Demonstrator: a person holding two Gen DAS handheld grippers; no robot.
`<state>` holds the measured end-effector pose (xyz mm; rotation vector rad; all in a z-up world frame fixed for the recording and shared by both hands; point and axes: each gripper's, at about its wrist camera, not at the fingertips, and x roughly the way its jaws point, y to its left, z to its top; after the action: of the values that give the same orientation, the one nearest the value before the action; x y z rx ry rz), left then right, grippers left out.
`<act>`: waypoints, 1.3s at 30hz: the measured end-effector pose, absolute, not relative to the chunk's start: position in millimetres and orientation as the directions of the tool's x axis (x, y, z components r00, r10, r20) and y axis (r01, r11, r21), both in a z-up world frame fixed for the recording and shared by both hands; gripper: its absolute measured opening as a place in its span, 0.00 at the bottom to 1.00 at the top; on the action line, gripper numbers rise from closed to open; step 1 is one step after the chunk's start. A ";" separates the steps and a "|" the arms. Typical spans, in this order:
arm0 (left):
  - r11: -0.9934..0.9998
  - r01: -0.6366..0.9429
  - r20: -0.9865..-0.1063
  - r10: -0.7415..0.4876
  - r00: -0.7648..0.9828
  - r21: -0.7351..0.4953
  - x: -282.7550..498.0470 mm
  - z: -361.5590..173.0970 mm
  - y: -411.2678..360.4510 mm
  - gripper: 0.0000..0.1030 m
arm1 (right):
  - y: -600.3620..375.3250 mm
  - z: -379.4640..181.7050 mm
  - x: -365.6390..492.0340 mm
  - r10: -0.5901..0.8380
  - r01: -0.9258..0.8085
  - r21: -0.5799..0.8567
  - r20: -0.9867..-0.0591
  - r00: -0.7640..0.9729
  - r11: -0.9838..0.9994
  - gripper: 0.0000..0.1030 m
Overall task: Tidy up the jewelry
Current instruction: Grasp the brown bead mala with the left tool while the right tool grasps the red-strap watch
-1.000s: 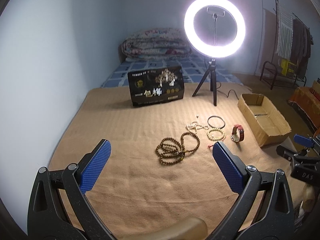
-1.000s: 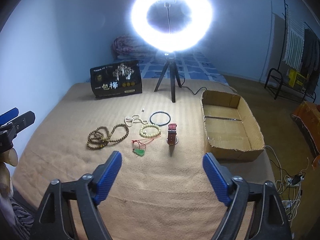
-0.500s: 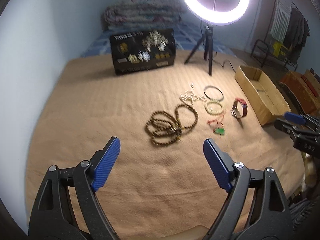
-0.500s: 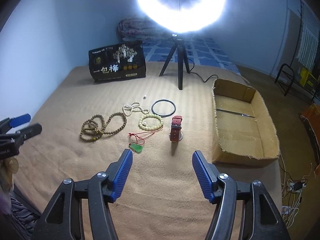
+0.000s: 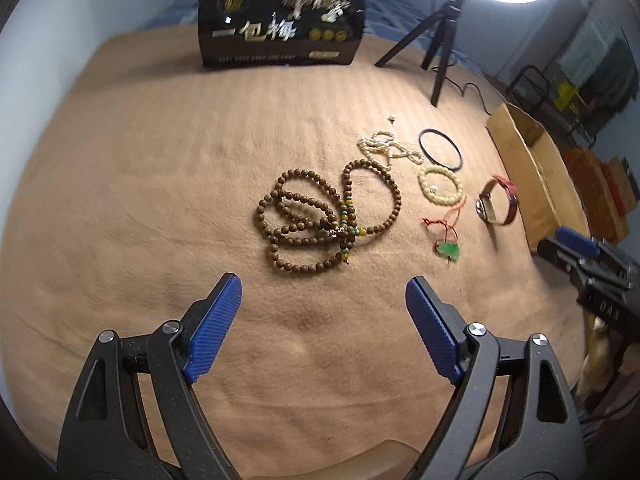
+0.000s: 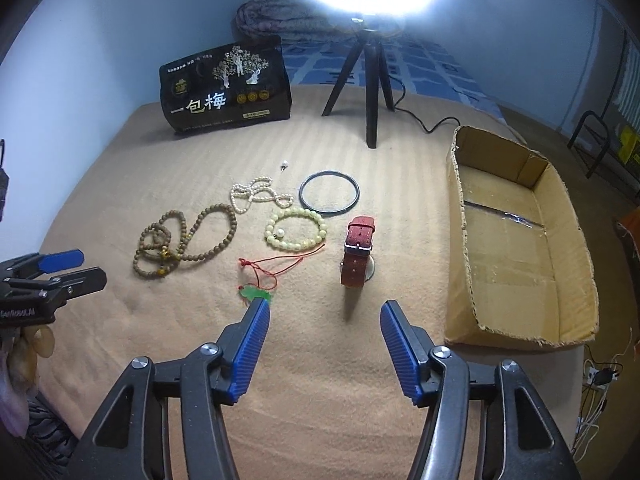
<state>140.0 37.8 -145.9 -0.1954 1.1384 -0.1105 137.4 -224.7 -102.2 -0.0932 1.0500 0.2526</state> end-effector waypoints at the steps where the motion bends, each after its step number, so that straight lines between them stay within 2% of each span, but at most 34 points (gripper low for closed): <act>1: 0.975 -0.022 -0.892 -0.191 0.410 -0.219 144.0 -148.4 38.1 0.84 | -223.9 -103.7 140.6 0.162 -0.251 0.044 -0.868 0.470 0.967 0.58; 10: 0.949 -0.144 -0.912 -0.215 0.349 -0.279 179.2 -173.7 43.2 0.84 | -210.7 -116.6 169.9 0.137 -0.242 0.026 -0.881 0.452 0.970 0.59; 21: 0.947 -0.231 -0.944 -0.151 0.294 -0.224 209.9 -204.1 48.7 0.84 | -213.1 -130.9 194.4 0.123 -0.206 0.035 -0.895 0.429 0.978 0.58; 29: 0.969 -0.208 -0.956 -0.073 0.285 -0.136 219.6 -214.9 29.5 0.87 | -211.1 -137.2 203.8 0.108 -0.204 0.021 -0.898 0.426 0.979 0.54; 34: 0.979 -0.187 -0.955 -0.027 0.297 -0.086 226.2 -217.7 20.7 0.86 | -209.7 -142.7 208.5 0.088 -0.207 0.000 -0.905 0.416 0.978 0.44; 35: 0.979 -0.188 -0.954 -0.022 0.300 -0.082 226.7 -217.3 20.7 0.85 | -210.0 -144.1 209.4 0.081 -0.205 -0.006 -0.908 0.411 0.979 0.42; 39: 0.975 -0.207 -0.948 -0.011 0.319 -0.081 233.7 -217.0 20.8 0.66 | -213.4 -147.7 210.6 0.075 -0.198 -0.007 -0.913 0.402 0.980 0.31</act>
<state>233.7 20.8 -217.0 -0.2006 1.2423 0.1301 210.6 -213.4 -147.7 -0.1202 1.1452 0.1727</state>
